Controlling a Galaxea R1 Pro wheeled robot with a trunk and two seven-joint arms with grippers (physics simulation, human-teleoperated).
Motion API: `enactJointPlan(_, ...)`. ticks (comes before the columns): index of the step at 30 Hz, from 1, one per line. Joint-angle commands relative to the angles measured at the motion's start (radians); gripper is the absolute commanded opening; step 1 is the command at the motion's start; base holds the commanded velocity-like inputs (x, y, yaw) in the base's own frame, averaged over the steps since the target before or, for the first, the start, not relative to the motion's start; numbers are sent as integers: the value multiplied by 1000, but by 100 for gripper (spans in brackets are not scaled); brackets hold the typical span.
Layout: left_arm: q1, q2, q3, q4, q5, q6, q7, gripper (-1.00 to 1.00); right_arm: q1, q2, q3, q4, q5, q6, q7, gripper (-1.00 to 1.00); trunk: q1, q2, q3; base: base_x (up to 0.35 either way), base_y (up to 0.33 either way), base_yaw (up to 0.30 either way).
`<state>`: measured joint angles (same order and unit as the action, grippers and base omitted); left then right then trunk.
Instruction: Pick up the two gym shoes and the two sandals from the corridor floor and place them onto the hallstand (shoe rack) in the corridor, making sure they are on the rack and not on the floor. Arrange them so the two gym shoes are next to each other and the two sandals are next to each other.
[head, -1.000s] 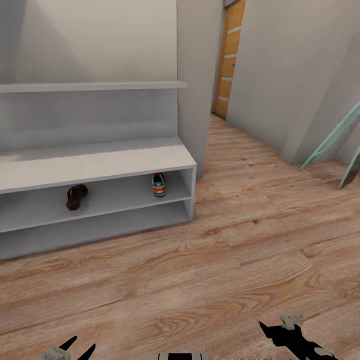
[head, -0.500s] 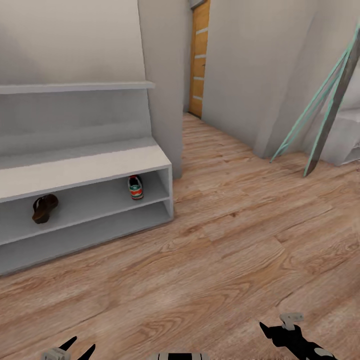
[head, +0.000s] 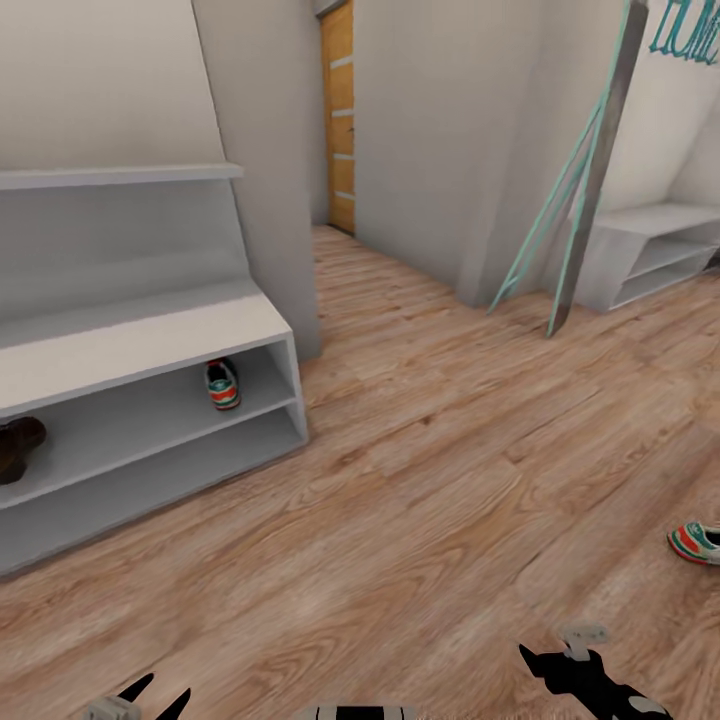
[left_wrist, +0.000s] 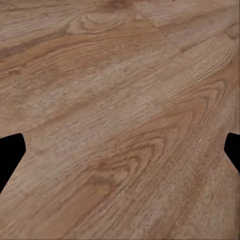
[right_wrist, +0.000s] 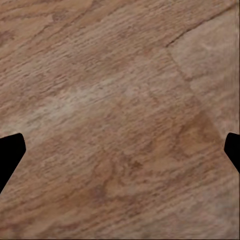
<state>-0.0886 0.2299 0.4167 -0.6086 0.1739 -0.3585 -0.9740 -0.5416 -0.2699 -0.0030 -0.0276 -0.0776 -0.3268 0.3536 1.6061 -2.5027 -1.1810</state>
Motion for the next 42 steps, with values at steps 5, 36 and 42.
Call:
enactJointPlan(5, 0, 0, 2, 4, 3, -4, -5, 100, 0, 0, 0, 2, -8, -1, 7, 100, 0, 0, -1, 1, 0, -300)
enactJointPlan(36, 0, 0, 2, 4, 3, -5, -5, 100, 0, 0, 0, 2, -8, -1, 8, 100, 0, 0, -1, 187, 0, -300)
enactJointPlan(42, 0, 0, 2, 4, 3, -5, -5, 100, 0, 0, 0, 2, -8, -1, 8, 100, 0, 0, -1, 5, 0, -300)
